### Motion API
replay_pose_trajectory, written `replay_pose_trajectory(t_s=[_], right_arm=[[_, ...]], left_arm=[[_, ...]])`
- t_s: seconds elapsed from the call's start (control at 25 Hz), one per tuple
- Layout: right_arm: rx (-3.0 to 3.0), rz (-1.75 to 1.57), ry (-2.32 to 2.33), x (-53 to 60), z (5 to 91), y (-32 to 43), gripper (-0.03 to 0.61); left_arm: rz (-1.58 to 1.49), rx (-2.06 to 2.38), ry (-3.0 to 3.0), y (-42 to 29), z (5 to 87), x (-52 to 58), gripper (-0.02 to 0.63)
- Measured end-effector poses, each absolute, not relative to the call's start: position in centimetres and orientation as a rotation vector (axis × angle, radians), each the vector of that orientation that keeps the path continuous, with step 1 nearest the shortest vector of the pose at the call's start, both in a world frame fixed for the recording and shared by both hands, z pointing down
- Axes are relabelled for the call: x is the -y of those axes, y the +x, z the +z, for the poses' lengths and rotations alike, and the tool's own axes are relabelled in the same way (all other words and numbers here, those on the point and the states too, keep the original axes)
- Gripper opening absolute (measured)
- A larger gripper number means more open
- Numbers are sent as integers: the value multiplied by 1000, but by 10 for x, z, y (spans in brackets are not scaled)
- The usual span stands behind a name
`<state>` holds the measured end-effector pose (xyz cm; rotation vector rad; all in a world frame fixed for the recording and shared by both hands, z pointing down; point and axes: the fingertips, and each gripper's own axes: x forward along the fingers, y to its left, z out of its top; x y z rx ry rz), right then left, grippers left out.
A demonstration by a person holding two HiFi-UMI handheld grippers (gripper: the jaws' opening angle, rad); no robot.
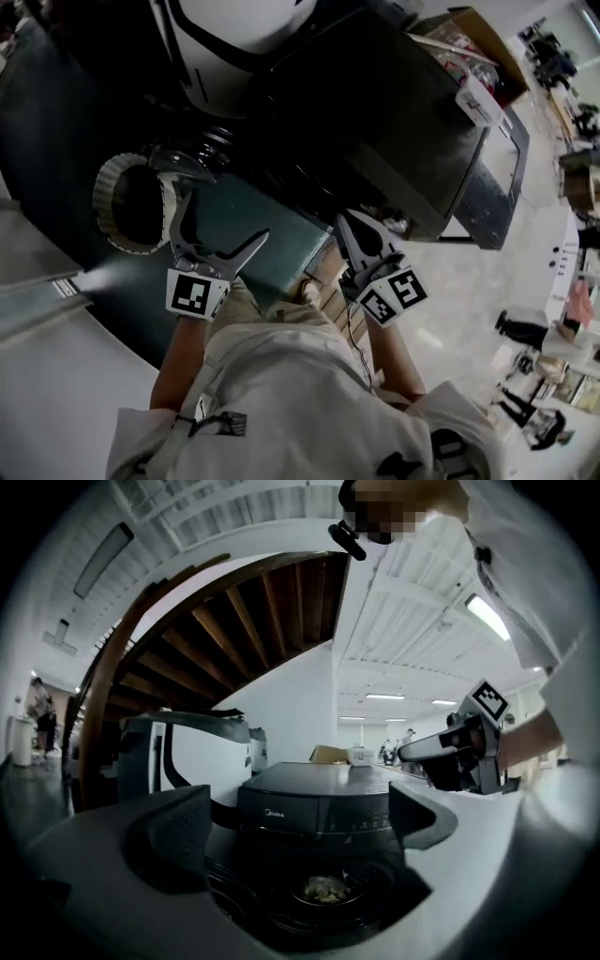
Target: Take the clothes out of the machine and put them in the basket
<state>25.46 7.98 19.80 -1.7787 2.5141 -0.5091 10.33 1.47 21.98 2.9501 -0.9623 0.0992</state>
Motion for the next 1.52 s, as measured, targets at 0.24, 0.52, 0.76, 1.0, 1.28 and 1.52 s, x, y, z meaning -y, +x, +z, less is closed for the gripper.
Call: replay_pose_trajectory(t_s=[0.24, 0.52, 0.76, 1.0, 1.28, 1.52], right_arm=[[-2218, -570, -2077, -79, 188, 232, 14], [-2003, -530, -2231, -88, 244, 259, 14], [-1966, -481, -2310, -94, 289, 288, 14], [-2023, -429, -2297, -87, 376, 288, 14], [-2061, -286, -2302, -68, 467, 285, 14], [-2075, -198, -2275, -54, 542, 291, 14]], left_arm=[[165, 494, 3011, 111, 227, 21, 568], [193, 263, 3031, 168, 286, 21, 568], [178, 148, 3025, 213, 361, 1, 568], [173, 104, 3064, 228, 443, -4, 568], [136, -35, 3181, 249, 529, -1, 568], [108, -159, 3124, 269, 609, 0, 568]])
